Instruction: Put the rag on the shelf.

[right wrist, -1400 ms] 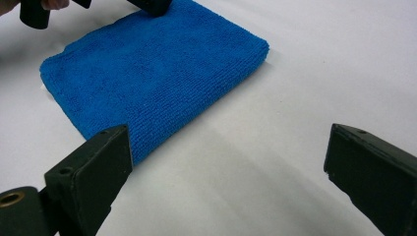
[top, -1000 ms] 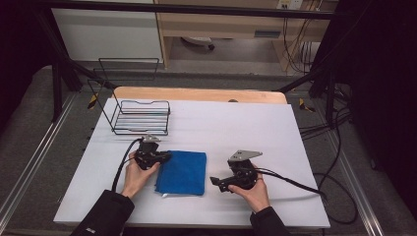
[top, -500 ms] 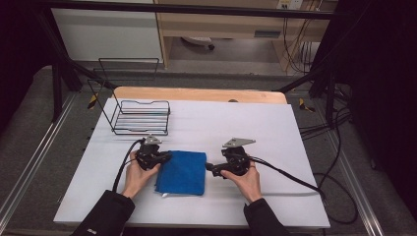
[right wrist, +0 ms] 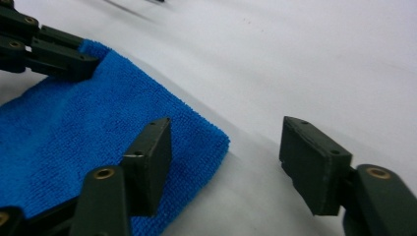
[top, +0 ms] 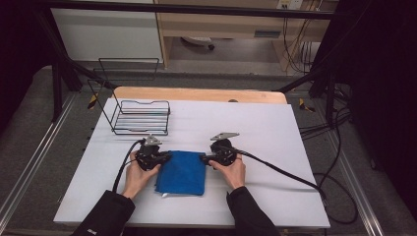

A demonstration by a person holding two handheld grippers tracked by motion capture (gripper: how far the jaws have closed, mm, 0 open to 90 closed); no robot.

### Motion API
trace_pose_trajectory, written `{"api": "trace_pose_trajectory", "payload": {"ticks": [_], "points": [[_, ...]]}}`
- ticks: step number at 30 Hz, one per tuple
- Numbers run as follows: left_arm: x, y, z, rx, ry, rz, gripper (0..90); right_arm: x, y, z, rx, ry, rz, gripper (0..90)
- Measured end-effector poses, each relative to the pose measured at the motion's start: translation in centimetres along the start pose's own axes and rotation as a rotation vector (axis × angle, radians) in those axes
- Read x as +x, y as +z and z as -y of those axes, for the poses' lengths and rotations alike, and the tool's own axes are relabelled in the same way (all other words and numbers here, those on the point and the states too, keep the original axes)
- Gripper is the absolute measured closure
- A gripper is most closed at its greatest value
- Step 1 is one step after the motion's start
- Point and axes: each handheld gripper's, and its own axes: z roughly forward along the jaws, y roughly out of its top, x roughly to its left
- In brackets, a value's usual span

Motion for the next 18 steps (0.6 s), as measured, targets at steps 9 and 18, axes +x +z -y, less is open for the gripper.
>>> {"api": "trace_pose_trajectory", "payload": {"ticks": [9, 18], "points": [[0.07, 0.00, -0.01, 0.000, 0.002, 0.006, 79.2, 0.29, 0.44, 0.40, 0.031, 0.014, -0.028, 61.6], [0.13, 0.01, 0.03, -0.002, 0.004, 0.010, 79.3, 0.65, 0.45, 0.63, 0.028, 0.059, -0.020, 68.9]]}}
